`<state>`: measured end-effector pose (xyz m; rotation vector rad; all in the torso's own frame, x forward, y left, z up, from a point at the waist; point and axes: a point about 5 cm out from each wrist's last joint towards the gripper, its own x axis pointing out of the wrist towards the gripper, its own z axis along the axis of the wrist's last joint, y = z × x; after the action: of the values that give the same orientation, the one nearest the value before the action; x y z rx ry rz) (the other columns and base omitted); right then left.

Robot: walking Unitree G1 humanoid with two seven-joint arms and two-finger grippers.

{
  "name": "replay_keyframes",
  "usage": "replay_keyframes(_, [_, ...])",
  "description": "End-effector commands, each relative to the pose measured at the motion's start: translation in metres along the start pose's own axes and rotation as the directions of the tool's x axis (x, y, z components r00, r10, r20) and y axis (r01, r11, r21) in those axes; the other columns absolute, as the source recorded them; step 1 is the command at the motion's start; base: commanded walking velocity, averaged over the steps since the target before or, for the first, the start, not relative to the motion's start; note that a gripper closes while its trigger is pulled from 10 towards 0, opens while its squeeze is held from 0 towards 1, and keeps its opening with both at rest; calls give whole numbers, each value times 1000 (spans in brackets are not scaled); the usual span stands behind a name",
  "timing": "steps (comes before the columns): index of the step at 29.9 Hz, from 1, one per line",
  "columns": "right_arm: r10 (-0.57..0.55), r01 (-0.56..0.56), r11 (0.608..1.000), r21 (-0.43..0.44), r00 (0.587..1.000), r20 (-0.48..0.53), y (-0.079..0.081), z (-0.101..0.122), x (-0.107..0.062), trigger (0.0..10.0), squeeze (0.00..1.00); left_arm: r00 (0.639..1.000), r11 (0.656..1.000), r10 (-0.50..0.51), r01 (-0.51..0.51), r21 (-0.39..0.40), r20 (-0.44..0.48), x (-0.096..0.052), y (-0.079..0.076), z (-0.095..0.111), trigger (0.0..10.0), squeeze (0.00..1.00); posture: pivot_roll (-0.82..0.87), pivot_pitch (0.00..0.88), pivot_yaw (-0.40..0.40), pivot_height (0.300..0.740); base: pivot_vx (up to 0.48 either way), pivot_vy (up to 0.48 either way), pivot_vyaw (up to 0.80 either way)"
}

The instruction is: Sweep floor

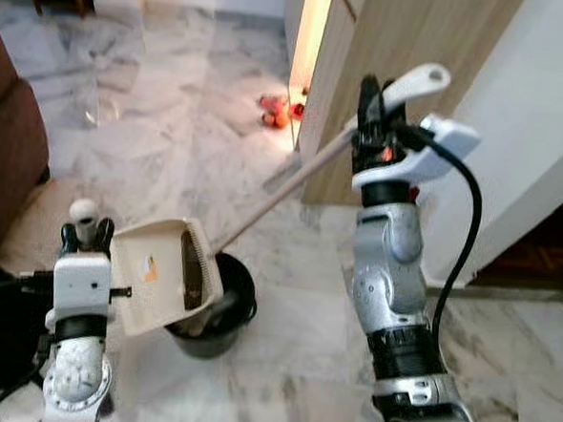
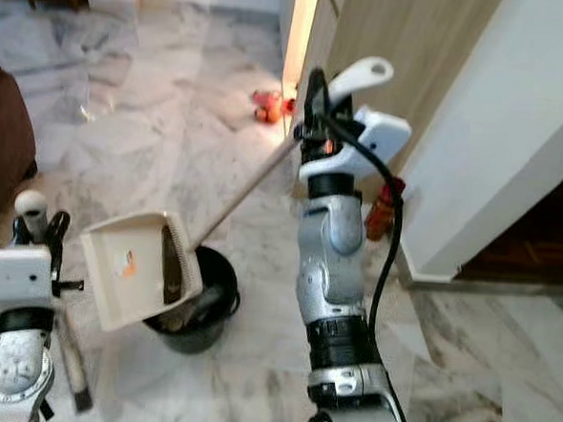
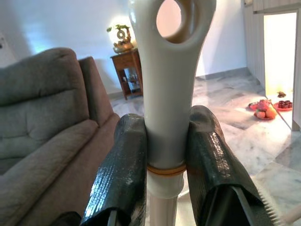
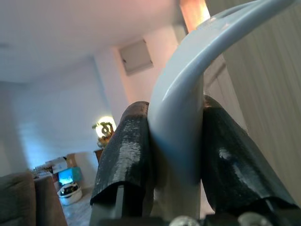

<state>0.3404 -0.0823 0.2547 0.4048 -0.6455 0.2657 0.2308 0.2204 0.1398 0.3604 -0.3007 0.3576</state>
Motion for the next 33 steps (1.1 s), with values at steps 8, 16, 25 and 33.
replay_keyframes(8, [114,-116,993,4,986,121,41,12,-7,10000,0,998,999,-34,34,3,56,2,-6,8,10000,0,156,77,-84,740,0,0,0])
replay_keyframes(16, [202,-196,979,-52,968,149,67,11,-21,10000,0,997,999,-45,45,3,56,1,-8,7,10000,0,156,86,-87,740,0,0,0])
replay_keyframes(25, [250,-249,968,-27,951,182,95,14,-34,10000,0,997,999,-49,49,6,58,0,-9,8,10000,0,158,95,-91,740,0,0,0])
replay_keyframes(33, [255,-259,966,-13,940,227,108,24,-38,10000,0,997,999,-44,44,8,60,-1,-9,8,10000,0,158,97,-95,740,0,0,0])
